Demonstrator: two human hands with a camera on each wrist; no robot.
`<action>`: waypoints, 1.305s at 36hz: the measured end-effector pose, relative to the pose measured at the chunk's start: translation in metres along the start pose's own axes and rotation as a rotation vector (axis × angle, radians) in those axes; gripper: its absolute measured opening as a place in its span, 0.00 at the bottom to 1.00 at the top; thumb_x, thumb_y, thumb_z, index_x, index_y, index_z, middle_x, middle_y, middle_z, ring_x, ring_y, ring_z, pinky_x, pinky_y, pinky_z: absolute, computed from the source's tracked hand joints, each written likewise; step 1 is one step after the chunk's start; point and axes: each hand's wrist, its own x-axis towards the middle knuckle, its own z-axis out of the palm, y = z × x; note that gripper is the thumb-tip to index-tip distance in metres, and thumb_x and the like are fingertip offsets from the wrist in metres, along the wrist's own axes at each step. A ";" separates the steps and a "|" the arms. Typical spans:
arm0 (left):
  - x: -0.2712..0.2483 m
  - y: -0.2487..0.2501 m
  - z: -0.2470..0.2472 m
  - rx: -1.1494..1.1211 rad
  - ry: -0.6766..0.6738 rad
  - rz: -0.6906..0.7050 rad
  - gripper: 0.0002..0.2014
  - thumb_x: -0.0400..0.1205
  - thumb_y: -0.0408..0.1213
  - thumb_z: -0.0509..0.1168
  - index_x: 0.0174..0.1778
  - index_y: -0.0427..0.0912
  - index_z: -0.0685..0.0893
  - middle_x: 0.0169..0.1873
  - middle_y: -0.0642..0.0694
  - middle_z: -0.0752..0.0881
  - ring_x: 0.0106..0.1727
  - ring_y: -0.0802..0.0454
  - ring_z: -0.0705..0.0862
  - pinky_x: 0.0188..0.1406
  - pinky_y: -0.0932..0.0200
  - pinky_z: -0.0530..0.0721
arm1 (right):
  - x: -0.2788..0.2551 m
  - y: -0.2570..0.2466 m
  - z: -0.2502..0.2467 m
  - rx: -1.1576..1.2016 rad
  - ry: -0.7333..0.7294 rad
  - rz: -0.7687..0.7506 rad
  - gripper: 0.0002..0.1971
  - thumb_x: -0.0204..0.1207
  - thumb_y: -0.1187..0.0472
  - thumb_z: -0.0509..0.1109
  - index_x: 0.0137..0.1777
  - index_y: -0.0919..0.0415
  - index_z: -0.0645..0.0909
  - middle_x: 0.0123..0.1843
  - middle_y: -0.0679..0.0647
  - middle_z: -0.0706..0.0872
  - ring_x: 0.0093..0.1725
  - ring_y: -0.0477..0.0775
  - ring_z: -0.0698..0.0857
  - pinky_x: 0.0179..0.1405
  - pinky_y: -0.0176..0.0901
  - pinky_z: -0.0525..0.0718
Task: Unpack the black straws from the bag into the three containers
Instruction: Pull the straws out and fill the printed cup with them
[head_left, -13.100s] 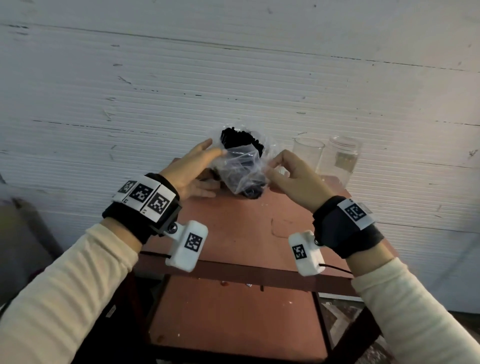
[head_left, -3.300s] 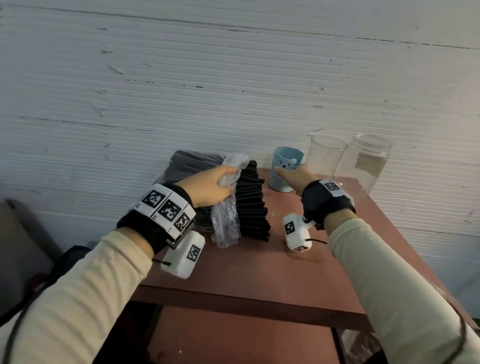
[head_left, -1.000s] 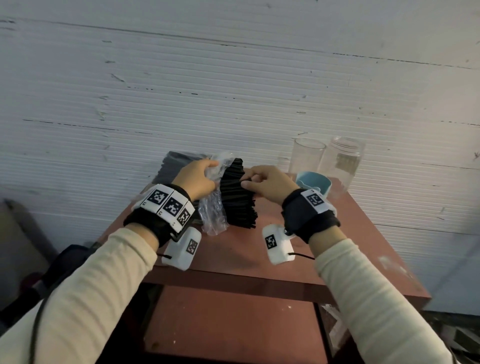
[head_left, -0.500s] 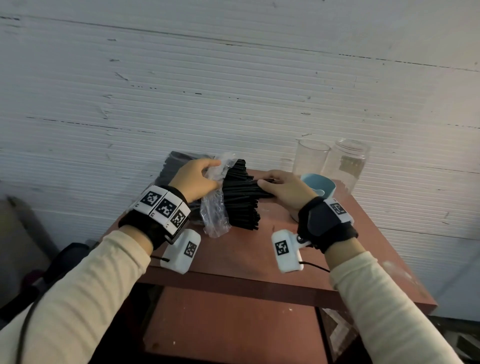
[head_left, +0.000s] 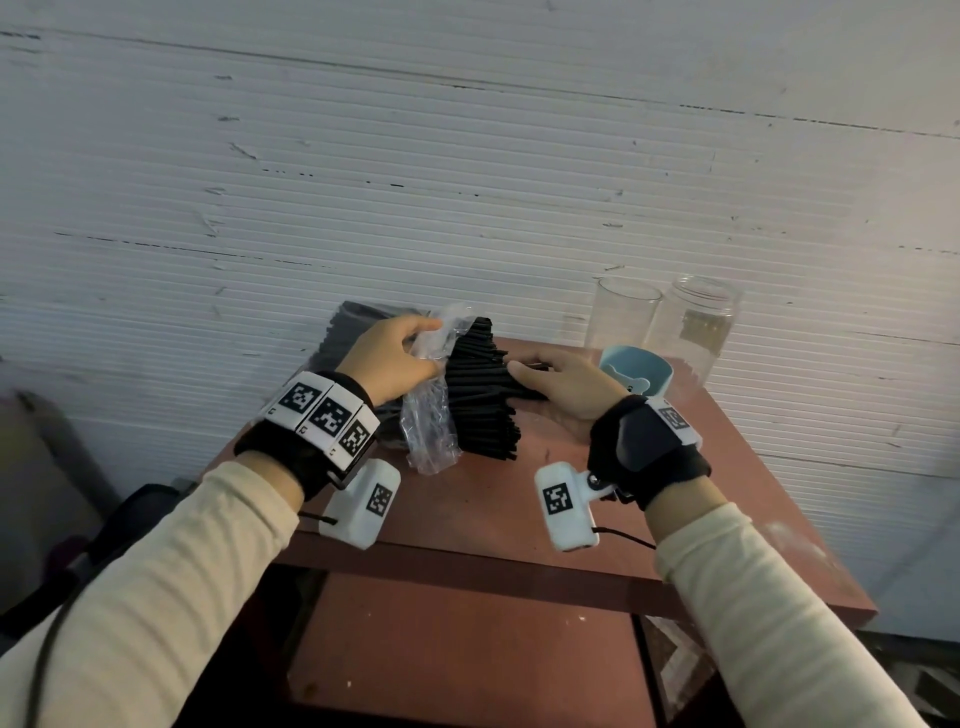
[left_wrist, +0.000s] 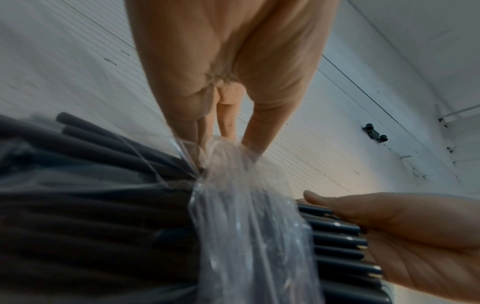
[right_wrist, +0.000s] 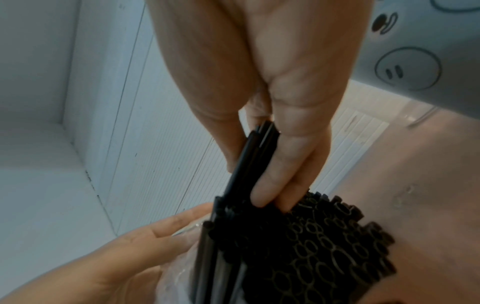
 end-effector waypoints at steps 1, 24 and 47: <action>0.001 -0.001 0.001 0.001 0.000 0.000 0.28 0.78 0.34 0.73 0.75 0.46 0.76 0.76 0.49 0.74 0.76 0.51 0.74 0.64 0.64 0.70 | 0.000 0.000 0.001 -0.001 -0.003 -0.003 0.14 0.83 0.70 0.64 0.65 0.76 0.76 0.62 0.67 0.81 0.58 0.59 0.83 0.50 0.40 0.89; 0.004 0.062 0.045 0.551 -0.188 0.350 0.36 0.71 0.62 0.71 0.74 0.52 0.73 0.65 0.53 0.81 0.63 0.53 0.80 0.65 0.56 0.72 | -0.033 -0.013 -0.044 -0.264 0.155 -0.132 0.10 0.82 0.72 0.64 0.60 0.75 0.80 0.49 0.66 0.84 0.41 0.53 0.86 0.37 0.32 0.87; 0.021 0.136 0.071 0.211 -0.134 0.468 0.12 0.82 0.46 0.67 0.35 0.49 0.74 0.30 0.57 0.76 0.33 0.60 0.75 0.31 0.70 0.68 | -0.089 -0.088 -0.074 -0.483 0.357 -0.723 0.16 0.80 0.62 0.70 0.66 0.50 0.79 0.63 0.45 0.82 0.66 0.44 0.79 0.68 0.43 0.78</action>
